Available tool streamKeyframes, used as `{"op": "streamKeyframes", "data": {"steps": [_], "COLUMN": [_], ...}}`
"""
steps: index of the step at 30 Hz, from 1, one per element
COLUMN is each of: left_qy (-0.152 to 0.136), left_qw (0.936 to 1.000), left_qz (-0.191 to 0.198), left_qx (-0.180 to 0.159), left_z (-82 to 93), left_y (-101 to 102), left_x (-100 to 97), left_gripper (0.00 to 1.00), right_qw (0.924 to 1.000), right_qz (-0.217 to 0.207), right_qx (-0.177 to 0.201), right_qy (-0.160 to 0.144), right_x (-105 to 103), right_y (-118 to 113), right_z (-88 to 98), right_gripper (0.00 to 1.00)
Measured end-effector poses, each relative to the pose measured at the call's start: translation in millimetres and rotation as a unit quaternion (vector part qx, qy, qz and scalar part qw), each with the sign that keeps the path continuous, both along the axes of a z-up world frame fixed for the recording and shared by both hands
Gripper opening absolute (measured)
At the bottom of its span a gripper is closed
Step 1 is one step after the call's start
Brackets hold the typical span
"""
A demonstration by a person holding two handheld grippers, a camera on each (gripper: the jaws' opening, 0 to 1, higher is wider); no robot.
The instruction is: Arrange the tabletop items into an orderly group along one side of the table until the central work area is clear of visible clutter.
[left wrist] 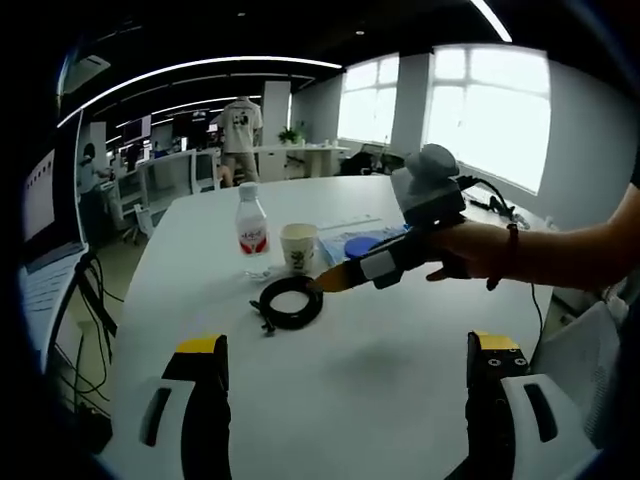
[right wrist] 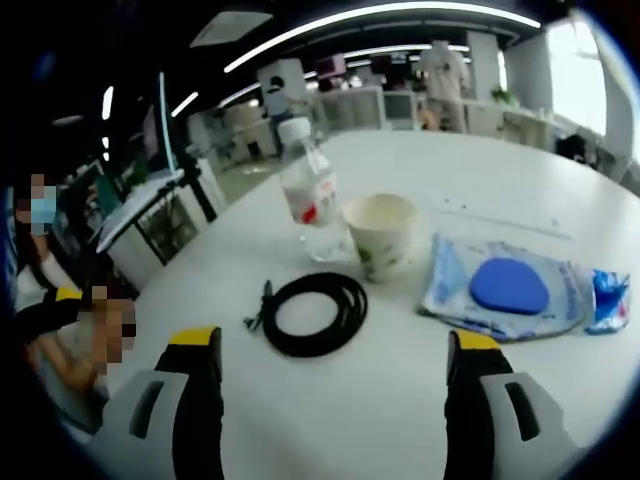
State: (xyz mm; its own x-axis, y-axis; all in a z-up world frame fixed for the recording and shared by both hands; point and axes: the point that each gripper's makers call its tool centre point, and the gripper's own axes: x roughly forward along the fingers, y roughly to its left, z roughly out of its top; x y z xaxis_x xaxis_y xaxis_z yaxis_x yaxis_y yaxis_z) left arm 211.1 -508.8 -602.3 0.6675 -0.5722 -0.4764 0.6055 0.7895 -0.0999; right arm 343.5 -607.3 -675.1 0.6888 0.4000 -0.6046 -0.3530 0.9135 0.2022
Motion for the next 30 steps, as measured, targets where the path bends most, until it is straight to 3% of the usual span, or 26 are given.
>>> {"op": "streamKeyframes", "data": {"steps": [12, 25, 30], "left_qy": [0.013, 0.025, 0.031], "left_qw": [0.9999, 0.9996, 0.9994], "left_qz": [0.010, 0.011, 0.013], "left_qx": [0.004, 0.004, 0.002], "left_z": [-14.1, -28.3, -34.1], "left_y": [15, 17, 19], "left_x": [2.6, 2.0, 0.5], "left_gripper": [0.99, 0.99, 0.99], "right_qw": [1.0000, 0.9995, 0.9991], "right_qz": [0.001, -0.009, -0.007], "right_qx": [0.008, 0.029, 0.038], "right_qy": [-0.005, -0.011, -0.014], "right_x": [15, 27, 31], "right_y": [37, 65, 78], "right_z": [-7.8, -18.7, -23.9], "right_gripper": [0.81, 0.56, 0.52]}}
